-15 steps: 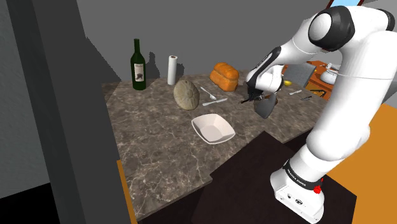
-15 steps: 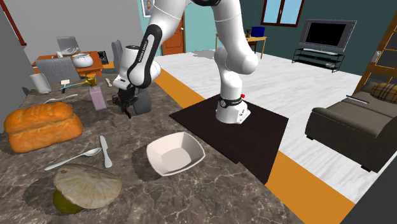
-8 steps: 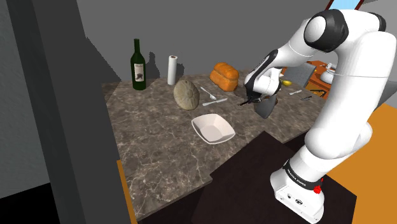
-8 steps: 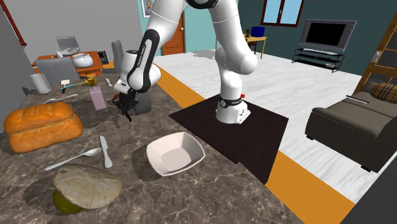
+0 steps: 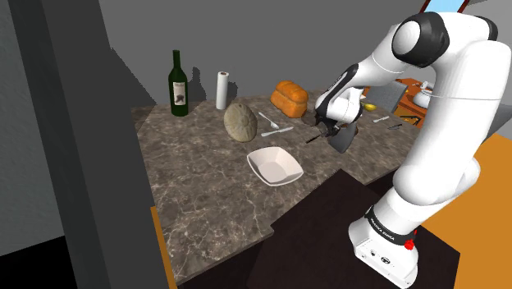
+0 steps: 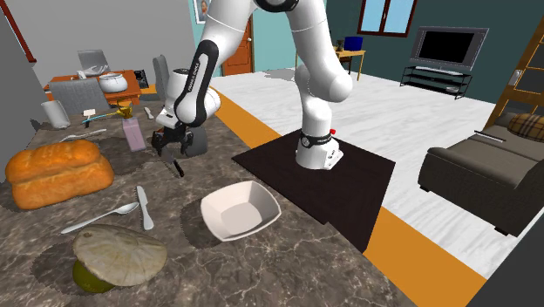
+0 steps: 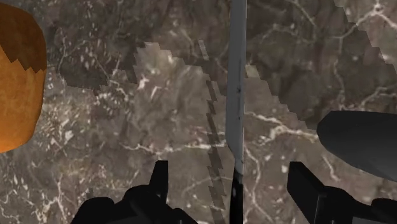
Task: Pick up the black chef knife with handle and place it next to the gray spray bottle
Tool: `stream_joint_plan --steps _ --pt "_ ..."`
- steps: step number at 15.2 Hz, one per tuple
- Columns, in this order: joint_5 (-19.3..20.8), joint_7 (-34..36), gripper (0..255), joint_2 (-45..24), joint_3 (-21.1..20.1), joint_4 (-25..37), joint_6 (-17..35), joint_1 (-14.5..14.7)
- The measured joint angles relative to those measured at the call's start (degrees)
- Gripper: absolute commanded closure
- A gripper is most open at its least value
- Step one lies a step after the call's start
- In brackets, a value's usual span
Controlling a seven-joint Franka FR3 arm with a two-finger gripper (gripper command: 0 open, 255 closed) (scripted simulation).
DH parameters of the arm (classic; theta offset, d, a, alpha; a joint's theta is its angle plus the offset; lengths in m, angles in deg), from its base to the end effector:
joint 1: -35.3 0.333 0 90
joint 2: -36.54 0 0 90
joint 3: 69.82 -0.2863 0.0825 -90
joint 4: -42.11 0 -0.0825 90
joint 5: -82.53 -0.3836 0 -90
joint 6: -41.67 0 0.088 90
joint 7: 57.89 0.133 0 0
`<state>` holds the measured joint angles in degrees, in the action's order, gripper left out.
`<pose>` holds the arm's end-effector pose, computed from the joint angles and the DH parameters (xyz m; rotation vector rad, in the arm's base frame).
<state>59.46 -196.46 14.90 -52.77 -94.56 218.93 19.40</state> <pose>0.4181 -0.3199 0.1556 2.0508 1.8792 0.0184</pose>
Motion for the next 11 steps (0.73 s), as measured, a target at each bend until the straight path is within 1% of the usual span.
stream_joint_plan --steps 2,3,4,6,7,11 --pt "0.0 0.0 0 0.0 0.0 0.0 0.0 0.0" --pt "0.6 0.6 0 1.0 1.3 -0.6 -0.5 1.3" --pt "1.6 1.6 0 2.3 3.5 -1.4 -1.3 3.4" --pt "5.7 5.2 0 6.7 10.3 -3.9 -3.5 9.8" --pt "6.8 6.0 0 7.6 11.7 -4.3 -4.0 11.0" --pt "7.8 6.7 0 8.4 12.9 -4.6 -4.5 11.9"
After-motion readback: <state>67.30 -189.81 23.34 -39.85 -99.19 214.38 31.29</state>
